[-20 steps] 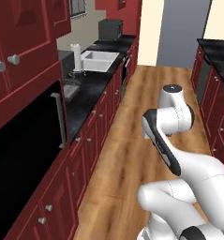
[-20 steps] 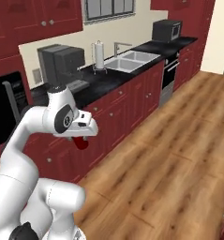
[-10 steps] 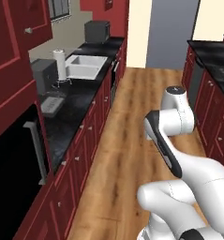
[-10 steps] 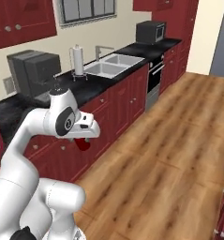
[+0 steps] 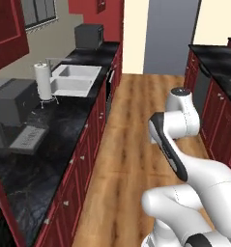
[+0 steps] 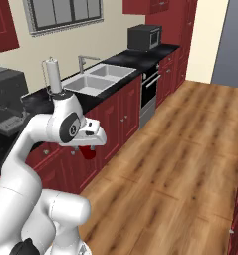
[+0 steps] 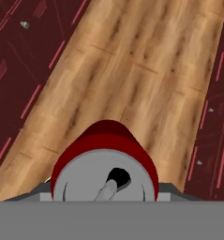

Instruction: Four empty soda cans are scattered around the kitchen. Gather all the cans and cluster them next to the stove for recycling.

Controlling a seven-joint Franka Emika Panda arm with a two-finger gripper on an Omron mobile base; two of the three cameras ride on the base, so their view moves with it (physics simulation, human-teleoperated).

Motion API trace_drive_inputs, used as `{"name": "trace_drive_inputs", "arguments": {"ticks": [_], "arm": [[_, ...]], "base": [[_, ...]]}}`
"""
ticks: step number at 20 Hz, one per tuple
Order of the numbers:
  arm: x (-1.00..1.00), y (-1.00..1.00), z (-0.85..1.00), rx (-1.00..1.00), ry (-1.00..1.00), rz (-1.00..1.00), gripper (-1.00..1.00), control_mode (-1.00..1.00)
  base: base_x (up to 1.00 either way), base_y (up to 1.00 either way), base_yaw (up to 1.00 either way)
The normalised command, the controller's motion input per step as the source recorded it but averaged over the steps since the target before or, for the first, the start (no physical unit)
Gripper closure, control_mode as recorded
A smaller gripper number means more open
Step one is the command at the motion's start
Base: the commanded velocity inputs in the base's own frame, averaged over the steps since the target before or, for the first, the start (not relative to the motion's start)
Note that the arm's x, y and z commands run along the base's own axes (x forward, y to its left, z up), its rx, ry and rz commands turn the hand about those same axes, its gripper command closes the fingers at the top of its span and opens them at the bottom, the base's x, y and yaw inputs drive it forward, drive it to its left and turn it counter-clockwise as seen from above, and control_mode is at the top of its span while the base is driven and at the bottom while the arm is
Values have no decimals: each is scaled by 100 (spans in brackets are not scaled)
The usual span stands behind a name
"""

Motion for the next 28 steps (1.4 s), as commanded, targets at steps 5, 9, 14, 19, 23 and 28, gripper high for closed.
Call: {"name": "trace_drive_inputs", "arguments": {"ticks": [5, 9, 14, 19, 23, 28], "arm": [[0, 0, 0, 0, 0, 0, 100, 100], [0, 0, 0, 0, 0, 0, 100, 100], [0, 0, 0, 0, 0, 0, 100, 100], [0, 0, 0, 0, 0, 0, 100, 100], [0, 0, 0, 0, 0, 0, 100, 100], [0, 0, 0, 0, 0, 0, 100, 100]], "base": [[90, 0, -12], [86, 0, -12], [71, -21, -13], [9, -27, -39], [0, -9, -47], [0, -6, -47]]}}
